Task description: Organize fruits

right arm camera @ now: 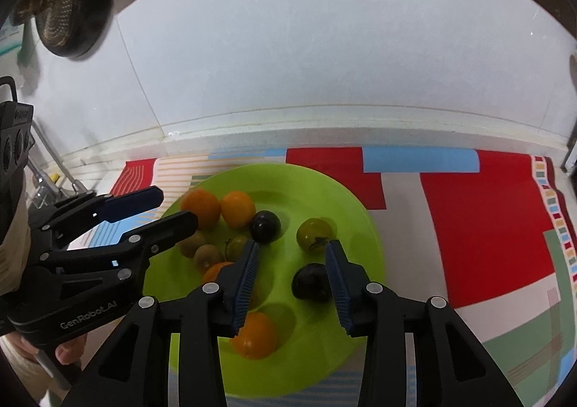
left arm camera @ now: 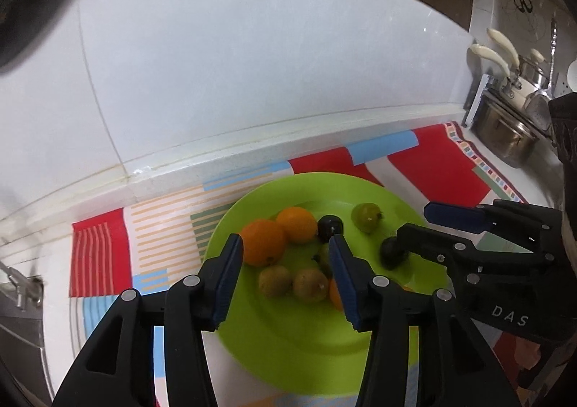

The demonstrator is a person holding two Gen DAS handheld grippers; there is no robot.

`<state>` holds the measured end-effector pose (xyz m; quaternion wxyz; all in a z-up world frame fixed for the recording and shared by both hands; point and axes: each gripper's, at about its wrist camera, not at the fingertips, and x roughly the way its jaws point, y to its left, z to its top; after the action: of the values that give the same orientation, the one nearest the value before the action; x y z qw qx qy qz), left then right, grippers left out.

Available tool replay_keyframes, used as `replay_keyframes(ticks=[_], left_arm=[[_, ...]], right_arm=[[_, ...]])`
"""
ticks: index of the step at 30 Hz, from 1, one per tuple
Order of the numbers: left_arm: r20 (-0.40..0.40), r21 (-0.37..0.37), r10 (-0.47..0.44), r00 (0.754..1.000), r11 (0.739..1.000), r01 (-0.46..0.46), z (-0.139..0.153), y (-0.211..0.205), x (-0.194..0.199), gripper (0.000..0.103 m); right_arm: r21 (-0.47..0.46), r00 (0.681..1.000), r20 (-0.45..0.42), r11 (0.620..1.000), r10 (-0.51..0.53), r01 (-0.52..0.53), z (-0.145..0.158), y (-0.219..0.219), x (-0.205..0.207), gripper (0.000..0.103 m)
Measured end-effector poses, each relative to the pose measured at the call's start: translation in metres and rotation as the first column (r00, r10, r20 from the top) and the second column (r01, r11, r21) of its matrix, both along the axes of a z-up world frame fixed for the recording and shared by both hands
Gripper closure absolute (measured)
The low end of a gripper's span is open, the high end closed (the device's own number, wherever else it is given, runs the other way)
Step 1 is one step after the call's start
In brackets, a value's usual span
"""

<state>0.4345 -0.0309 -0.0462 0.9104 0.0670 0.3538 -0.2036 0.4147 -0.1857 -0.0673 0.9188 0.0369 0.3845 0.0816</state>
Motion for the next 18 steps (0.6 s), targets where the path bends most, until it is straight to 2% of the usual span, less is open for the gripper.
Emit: replay_keyframes(ticks=[5, 7, 10, 13, 15, 18], left_arm=[[0.024, -0.019, 0.024, 0.999, 1.0, -0.024, 0.018, 0.005, -0.023, 0.047], [0.039, -0.028, 0.045, 0.998, 0.999, -0.044, 0.027, 0.007, -0.033, 0.045], [0.067, -0.04, 0.079, 0.995, 0.996, -0.076, 0.039, 0.012, -0.049, 0.038], [0.099, -0.056, 0.11, 0.989, 0.993, -0.105, 0.051, 0.016, -0.07, 0.026], [0.114, -0.064, 0.13, 0.985, 0.99, -0.124, 0.056, 0.018, -0.083, 0.019], [0.138, -0.072, 0.158, 0.978, 0.986, -0.149, 0.063, 0.022, -0.103, 0.012]], right_arm=[[0.003, 0.999, 0.035, 1.0, -0.003, 0.003, 0.013, 0.0, -0.019, 0.062], [0.006, 0.999, 0.049, 1.0, -0.011, 0.011, 0.019, -0.001, -0.026, 0.055], [0.009, 0.997, 0.08, 1.0, -0.021, 0.02, 0.03, -0.002, -0.041, 0.054], [0.015, 0.993, 0.111, 0.999, -0.033, 0.031, 0.042, -0.004, -0.058, 0.053], [0.013, 0.991, 0.128, 0.999, -0.036, 0.034, 0.048, -0.005, -0.068, 0.047], [0.005, 0.986, 0.159, 0.999, -0.043, 0.043, 0.058, -0.005, -0.088, 0.044]])
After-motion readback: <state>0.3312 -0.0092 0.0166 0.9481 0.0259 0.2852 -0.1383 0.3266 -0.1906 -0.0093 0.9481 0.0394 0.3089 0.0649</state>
